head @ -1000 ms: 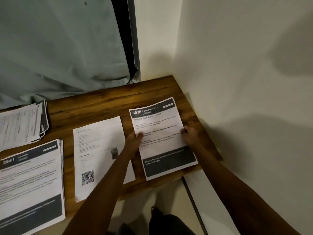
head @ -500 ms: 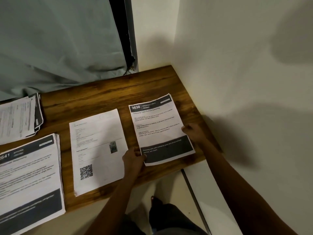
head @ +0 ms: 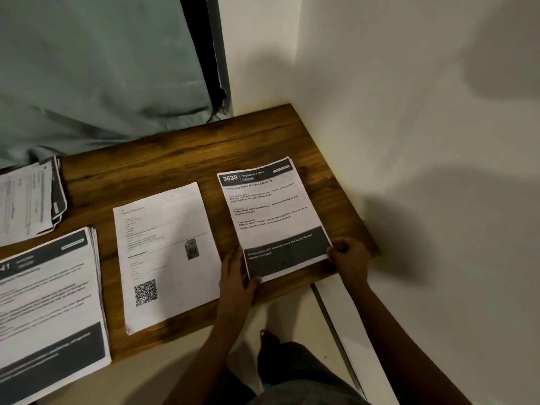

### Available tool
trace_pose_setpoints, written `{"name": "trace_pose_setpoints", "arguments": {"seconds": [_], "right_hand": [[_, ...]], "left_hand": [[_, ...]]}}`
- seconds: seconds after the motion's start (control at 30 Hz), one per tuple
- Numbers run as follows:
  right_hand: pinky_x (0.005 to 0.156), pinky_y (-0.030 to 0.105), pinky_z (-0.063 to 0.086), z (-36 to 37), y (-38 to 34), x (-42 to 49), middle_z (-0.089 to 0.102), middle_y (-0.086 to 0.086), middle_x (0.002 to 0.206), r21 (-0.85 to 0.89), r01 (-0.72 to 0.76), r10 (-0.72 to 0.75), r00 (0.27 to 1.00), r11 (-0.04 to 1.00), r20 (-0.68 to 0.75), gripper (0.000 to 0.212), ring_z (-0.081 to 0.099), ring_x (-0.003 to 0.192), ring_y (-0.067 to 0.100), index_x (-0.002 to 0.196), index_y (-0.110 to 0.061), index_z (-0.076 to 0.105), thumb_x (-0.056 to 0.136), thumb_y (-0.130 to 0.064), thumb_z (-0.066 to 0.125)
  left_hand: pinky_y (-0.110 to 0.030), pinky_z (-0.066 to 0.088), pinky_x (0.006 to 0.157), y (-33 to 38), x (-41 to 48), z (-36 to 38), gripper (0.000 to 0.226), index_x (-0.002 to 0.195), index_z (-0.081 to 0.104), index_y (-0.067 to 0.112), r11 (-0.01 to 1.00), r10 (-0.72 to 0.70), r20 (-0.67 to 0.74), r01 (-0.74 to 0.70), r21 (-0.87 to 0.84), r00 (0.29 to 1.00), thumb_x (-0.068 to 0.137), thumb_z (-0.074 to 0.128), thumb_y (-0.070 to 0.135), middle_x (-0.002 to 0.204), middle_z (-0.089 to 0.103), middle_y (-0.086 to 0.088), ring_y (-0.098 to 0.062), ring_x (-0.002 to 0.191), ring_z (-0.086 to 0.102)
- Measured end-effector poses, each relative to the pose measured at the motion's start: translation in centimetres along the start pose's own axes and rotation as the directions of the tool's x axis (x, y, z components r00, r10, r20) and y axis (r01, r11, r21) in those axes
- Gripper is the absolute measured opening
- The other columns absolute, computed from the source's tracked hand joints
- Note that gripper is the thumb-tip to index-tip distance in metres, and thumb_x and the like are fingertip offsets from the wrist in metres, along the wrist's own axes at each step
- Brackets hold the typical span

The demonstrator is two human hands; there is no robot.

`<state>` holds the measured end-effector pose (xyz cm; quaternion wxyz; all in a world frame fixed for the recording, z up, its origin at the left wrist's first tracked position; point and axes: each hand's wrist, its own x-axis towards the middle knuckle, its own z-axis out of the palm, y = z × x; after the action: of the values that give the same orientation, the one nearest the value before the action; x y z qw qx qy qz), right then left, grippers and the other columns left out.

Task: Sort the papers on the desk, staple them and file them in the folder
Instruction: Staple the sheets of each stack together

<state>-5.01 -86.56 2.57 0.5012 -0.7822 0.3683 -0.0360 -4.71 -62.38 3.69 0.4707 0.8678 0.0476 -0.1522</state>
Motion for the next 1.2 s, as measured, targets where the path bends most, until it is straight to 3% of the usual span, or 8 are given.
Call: {"name": "trace_pose_setpoints", "arguments": {"seconds": [0.2, 0.37, 0.47, 0.53, 0.67, 0.9, 1.03, 1.2], "right_hand": [[0.071, 0.02, 0.051, 0.7, 0.5, -0.7, 0.066, 0.013, 0.111, -0.019, 0.059, -0.06, 0.996, 0.998, -0.06, 0.027, 0.065, 0.094, 0.022, 0.115, -0.005, 0.065, 0.088, -0.007, 0.063], [0.089, 0.035, 0.049, 1.0, 0.5, -1.2, 0.063, 0.016, 0.115, -0.24, 0.125, -0.149, 0.985, 0.963, -0.083, 0.026, 0.06, 0.105, 0.029, 0.117, -0.004, 0.063, 0.094, -0.014, 0.056], [0.095, 0.043, 0.045, 1.5, 0.9, -1.7, 0.057, 0.019, 0.127, -0.56, 0.321, -0.398, 0.917, 0.764, -0.018, 0.035, 0.051, 0.118, 0.038, 0.126, -0.005, 0.057, 0.096, -0.021, 0.049], [0.099, 0.048, 0.042, 2.4, 1.3, -2.2, 0.052, 0.019, 0.135, -0.607, 0.571, -0.57, 0.79, 0.553, 0.223, 0.048, 0.047, 0.125, 0.039, 0.133, -0.005, 0.05, 0.095, -0.033, 0.04], [0.11, 0.048, 0.031, 4.7, 2.9, -3.3, 0.026, 0.012, 0.153, -0.508, 0.806, -0.525, 0.587, 0.304, 0.616, 0.058, 0.026, 0.14, 0.026, 0.147, -0.011, 0.026, 0.102, -0.046, 0.014], [0.119, 0.037, 0.006, 2.4, 4.1, -2.3, 0.013, 0.008, 0.157, -0.604, 0.59, -0.378, 0.807, 0.535, 0.454, 0.074, 0.011, 0.146, 0.023, 0.151, -0.009, 0.011, 0.096, -0.058, 0.021], [0.119, 0.032, -0.001, 2.3, 4.1, -2.3, 0.012, 0.008, 0.157, -0.633, 0.558, -0.357, 0.83, 0.537, 0.429, 0.077, 0.01, 0.146, 0.023, 0.151, -0.008, 0.013, 0.094, -0.06, 0.023], [0.116, 0.035, -0.013, 2.9, 3.3, -2.8, 0.001, 0.006, 0.158, -0.656, 0.531, -0.391, 0.845, 0.537, 0.364, 0.087, -0.007, 0.146, 0.022, 0.151, -0.012, 0.004, 0.086, -0.071, 0.006]], "left_hand": [[-0.037, 0.016, 0.115, -1.2, -1.1, 0.7, 0.07, 0.151, 0.008, 0.018, 0.941, 0.16, 0.047, -0.167, 0.295, 0.986, 0.096, 0.051, 0.027, 0.16, 0.003, -0.005, -0.025, 0.147, 0.008], [-0.039, 0.026, 0.105, -2.0, -1.0, 0.8, 0.055, 0.14, 0.041, 0.003, 0.821, 0.219, 0.157, -0.269, 0.504, 0.963, 0.1, 0.032, 0.04, 0.145, 0.043, -0.016, -0.031, 0.134, 0.039], [-0.04, 0.035, 0.094, -2.3, -0.9, 1.0, 0.067, 0.127, 0.055, 0.0, 0.776, 0.236, 0.16, -0.285, 0.562, 0.958, 0.101, 0.015, 0.048, 0.128, 0.06, -0.017, -0.032, 0.117, 0.057], [-0.037, 0.037, 0.093, -2.2, -1.0, 1.0, 0.069, 0.124, 0.058, 0.001, 0.748, 0.233, 0.179, -0.293, 0.595, 0.956, 0.102, 0.012, 0.047, 0.125, 0.062, -0.016, -0.031, 0.114, 0.06], [-0.04, 0.042, 0.09, -2.3, -1.0, 1.1, 0.07, 0.121, 0.06, -0.001, 0.715, 0.178, 0.23, -0.286, 0.637, 0.957, 0.102, 0.009, 0.043, 0.122, 0.063, -0.018, -0.032, 0.112, 0.062], [-0.037, 0.044, 0.09, -2.2, -0.9, 1.0, 0.073, 0.115, 0.066, 0.0, 0.664, 0.154, 0.276, -0.306, 0.682, 0.949, 0.103, 0.005, 0.038, 0.116, 0.067, -0.016, -0.029, 0.107, 0.065], [-0.036, 0.042, 0.092, -1.7, -0.8, 0.9, 0.073, 0.116, 0.065, 0.0, 0.662, 0.134, 0.267, -0.287, 0.692, 0.954, 0.103, 0.004, 0.038, 0.119, 0.065, -0.015, -0.029, 0.109, 0.064], [-0.034, 0.008, 0.117, -1.6, -0.4, 0.6, 0.063, 0.152, 0.008, 0.013, 0.705, 0.146, 0.247, -0.276, 0.653, 0.958, 0.101, 0.025, 0.046, 0.16, 0.009, -0.006, -0.023, 0.147, 0.008]]}}
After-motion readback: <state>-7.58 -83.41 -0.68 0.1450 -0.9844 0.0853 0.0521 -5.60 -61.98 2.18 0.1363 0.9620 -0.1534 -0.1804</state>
